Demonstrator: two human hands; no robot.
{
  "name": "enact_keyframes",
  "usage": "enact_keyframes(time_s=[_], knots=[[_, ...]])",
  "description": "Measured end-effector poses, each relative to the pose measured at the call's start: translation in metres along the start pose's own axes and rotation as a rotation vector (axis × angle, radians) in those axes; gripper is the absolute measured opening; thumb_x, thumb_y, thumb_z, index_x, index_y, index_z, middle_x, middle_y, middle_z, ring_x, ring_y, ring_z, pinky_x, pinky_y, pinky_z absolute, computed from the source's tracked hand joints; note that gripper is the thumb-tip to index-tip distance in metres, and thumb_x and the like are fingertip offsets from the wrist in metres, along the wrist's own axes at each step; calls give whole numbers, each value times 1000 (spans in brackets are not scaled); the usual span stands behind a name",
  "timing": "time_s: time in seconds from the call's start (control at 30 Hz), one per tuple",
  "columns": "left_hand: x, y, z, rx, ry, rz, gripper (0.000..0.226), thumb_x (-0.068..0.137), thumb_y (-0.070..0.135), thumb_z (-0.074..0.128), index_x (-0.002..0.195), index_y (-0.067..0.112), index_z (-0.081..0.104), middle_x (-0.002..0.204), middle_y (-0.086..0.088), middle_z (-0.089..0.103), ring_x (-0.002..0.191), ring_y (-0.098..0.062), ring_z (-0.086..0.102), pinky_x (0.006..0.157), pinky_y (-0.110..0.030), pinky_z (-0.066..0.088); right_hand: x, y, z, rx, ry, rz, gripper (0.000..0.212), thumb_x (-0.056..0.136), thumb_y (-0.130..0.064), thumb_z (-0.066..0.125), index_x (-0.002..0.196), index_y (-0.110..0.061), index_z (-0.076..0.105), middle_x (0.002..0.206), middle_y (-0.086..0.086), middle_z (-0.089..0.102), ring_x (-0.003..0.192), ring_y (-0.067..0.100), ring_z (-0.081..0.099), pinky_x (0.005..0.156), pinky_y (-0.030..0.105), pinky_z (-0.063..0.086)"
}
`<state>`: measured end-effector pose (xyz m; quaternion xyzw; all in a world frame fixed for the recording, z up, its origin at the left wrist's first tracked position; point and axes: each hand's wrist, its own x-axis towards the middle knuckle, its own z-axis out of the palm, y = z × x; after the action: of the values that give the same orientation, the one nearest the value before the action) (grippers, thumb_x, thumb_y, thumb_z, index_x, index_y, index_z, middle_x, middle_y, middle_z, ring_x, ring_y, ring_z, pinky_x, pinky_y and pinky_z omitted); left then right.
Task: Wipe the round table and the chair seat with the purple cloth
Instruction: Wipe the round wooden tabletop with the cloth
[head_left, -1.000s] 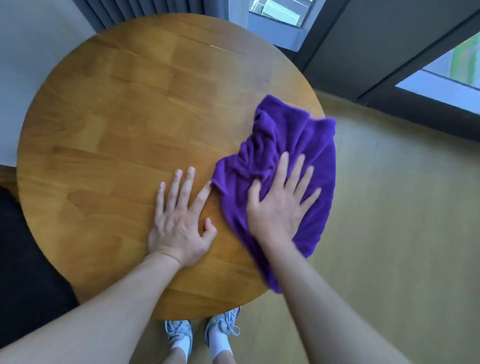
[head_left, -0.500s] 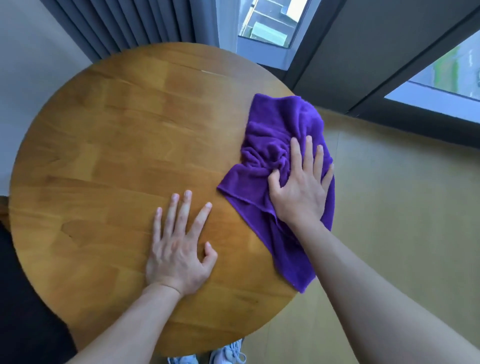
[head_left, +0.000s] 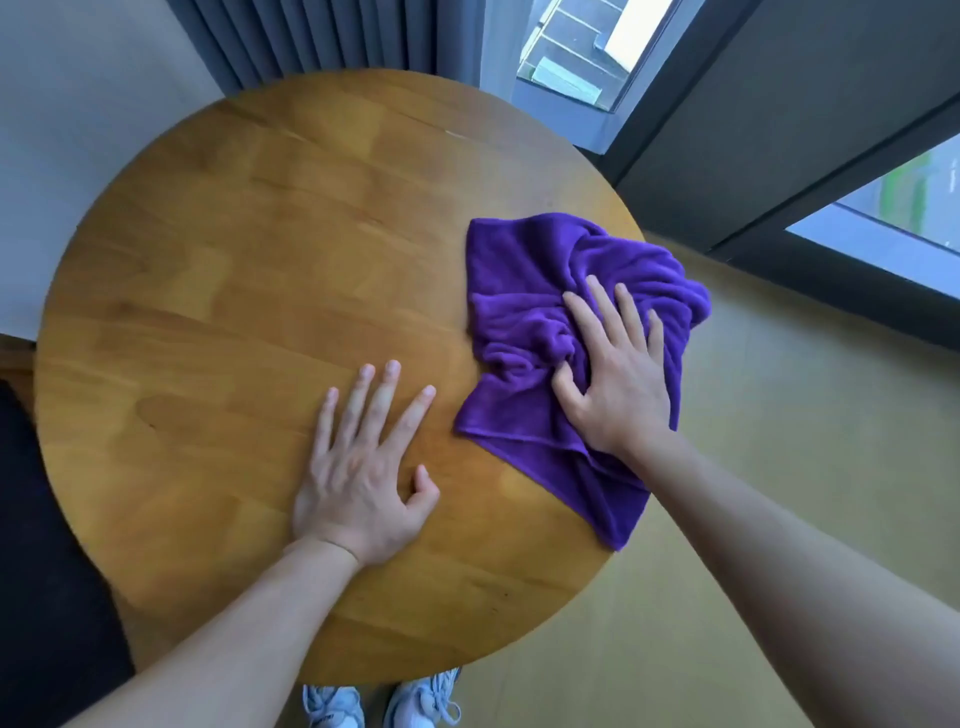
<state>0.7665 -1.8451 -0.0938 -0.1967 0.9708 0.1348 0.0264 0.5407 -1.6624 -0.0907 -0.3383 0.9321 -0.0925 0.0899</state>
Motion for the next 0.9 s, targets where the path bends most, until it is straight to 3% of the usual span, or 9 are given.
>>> enact_keyframes(time_s=[0.2,0.33,0.43,0.73,0.9], knots=[[-1,0,0,-2,-5,10,83,79,43,47,160,31,31,173,-4,11,159,-25,7,127,-51,7,-19,-50,15,88,101,449,72,91,-46,36,160,-28,27,171,-5,11,158,22,2,127,53,3],[0,0,0,-1,4,17,72,77,42,48,145,18,53,171,-8,18,158,-29,15,126,-55,13,-74,-89,33,39,59,403,77,90,-47,40,161,-24,22,172,2,7,158,27,0,125,57,2],[0,1,0,-3,16,18,70,77,42,48,141,16,58,171,-8,20,158,-29,16,126,-55,13,-65,-80,34,4,32,374,81,87,-50,41,161,-26,20,172,0,4,158,29,-2,124,61,1],[-1,-1,1,-3,-2,8,84,79,44,46,161,30,32,172,-6,14,159,-27,8,127,-52,6,45,-42,10,71,64,567,79,87,-52,29,162,-33,13,172,-6,0,158,27,-6,122,64,-4],[-1,0,1,-13,9,15,84,78,43,47,160,30,33,172,-6,14,159,-27,9,127,-52,7,9,-57,16,80,77,536,76,91,-50,30,163,-30,13,172,-4,0,158,27,-7,124,61,-3]])
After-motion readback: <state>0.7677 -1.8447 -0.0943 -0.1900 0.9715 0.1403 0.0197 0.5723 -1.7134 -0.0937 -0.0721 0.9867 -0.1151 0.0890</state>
